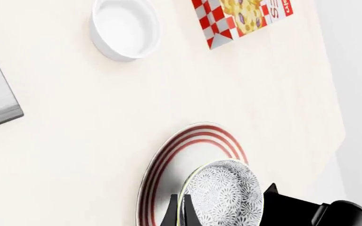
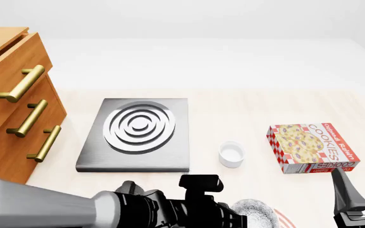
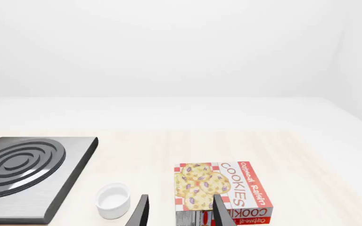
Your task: Pick the akita bowl on the wooden cabinet and place it on the plate.
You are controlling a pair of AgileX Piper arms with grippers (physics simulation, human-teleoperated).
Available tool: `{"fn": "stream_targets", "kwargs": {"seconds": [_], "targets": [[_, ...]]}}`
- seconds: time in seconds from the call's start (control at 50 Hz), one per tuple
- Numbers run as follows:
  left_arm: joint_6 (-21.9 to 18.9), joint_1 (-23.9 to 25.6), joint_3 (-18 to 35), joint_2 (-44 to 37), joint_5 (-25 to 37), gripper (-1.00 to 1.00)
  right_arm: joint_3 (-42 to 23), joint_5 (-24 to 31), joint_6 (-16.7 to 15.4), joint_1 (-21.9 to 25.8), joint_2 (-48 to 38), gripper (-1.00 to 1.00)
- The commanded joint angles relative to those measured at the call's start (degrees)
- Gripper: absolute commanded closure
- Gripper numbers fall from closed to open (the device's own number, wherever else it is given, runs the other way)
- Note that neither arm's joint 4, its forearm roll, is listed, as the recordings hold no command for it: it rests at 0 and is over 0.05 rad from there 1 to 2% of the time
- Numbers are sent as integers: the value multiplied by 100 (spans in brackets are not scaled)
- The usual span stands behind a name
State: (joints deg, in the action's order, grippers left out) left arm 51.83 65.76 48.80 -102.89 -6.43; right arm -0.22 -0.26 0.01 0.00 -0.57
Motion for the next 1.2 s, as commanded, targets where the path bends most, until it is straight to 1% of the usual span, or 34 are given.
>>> {"fn": "stream_targets", "kwargs": {"seconds": [0.02, 0.36, 0.46, 0.48, 0.62, 0.9, 1.04, 1.2], "targets": [[31, 45, 10, -29, -76, 100, 0, 0, 1, -1, 0, -100], [-10, -11, 26, 6, -53, 100, 0, 0, 0, 0, 0, -100], [-207, 0, 127, 37, 19, 100, 0, 0, 0, 0, 1, -100], [-304, -33, 171, 58, 62, -100, 0, 0, 0, -1, 2, -100], [-435, 9, 243, 197, 129, -100, 0, 0, 0, -1, 1, -100], [-470, 142, 222, 462, 235, -100, 0, 0, 0, 0, 0, -100], [-553, 60, 201, 653, 336, -100, 0, 0, 1, 0, 1, -100], [-822, -187, 239, 979, 544, -100, 0, 0, 0, 0, 0, -100]]}}
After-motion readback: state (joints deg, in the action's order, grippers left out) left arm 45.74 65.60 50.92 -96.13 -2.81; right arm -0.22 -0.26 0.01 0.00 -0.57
